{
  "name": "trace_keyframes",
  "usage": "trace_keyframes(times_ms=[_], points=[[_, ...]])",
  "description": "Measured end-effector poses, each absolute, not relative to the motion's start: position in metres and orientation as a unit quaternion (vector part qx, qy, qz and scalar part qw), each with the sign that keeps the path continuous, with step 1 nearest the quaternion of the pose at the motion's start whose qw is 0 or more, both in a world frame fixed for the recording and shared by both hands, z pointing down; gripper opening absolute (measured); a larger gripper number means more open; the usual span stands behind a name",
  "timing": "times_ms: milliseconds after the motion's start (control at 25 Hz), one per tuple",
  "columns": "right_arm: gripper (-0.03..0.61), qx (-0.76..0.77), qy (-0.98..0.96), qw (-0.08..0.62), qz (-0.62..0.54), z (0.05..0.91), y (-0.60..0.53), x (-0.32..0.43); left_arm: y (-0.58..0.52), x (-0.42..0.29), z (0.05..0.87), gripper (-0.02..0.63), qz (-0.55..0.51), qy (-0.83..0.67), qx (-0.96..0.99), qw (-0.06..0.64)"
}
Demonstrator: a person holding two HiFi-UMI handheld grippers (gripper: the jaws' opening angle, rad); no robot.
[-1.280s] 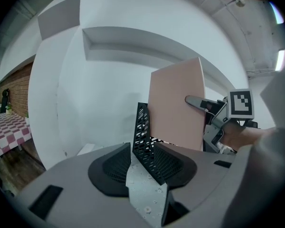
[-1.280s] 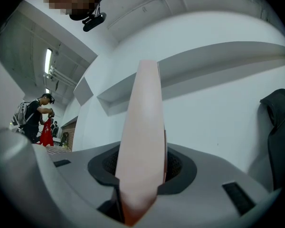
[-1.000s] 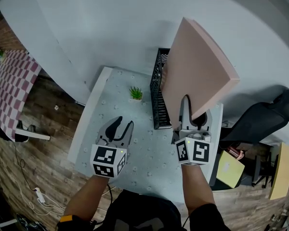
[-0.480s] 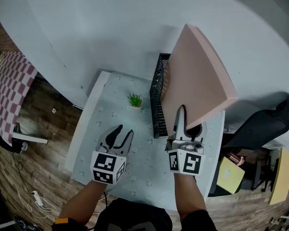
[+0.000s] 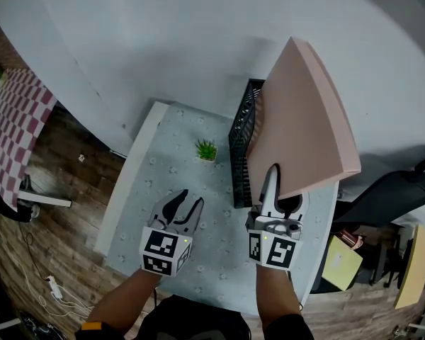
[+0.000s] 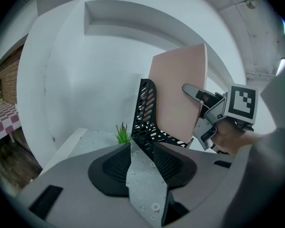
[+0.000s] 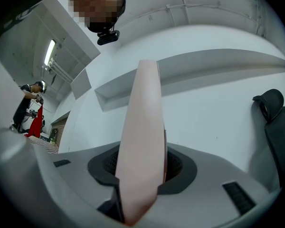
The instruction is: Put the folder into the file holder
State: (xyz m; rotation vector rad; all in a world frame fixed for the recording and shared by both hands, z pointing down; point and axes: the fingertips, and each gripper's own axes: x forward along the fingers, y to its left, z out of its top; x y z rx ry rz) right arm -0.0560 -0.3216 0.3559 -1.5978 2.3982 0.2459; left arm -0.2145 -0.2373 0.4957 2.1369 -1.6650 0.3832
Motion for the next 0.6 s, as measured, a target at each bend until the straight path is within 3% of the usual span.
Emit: trace_keyframes(times_ms=[600], points=[[0.183,-0.566,0.820,0.060,0.070,0.414,-0.322,-0.063,-0.231,-0.217,0.501,0.155,0.130,-0.594,0.766,0.209]])
